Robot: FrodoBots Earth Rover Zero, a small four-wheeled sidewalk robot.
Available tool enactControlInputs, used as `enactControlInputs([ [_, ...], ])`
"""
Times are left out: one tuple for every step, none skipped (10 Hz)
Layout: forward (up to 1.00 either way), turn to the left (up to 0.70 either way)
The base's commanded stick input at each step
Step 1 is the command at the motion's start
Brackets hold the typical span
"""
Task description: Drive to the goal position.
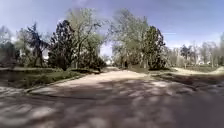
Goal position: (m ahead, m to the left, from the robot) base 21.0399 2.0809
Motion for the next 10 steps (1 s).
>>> enactControlInputs([
  [0.70,0.00],
  [0.70,0.00],
  [0.70,0.00],
  [0.70,0.00],
  [0.70,0.00],
  [0.70,0.00],
  [0.70,0.00],
  [0.70,0.00],
  [0.70,0.00],
  [0.70,0.00],
])
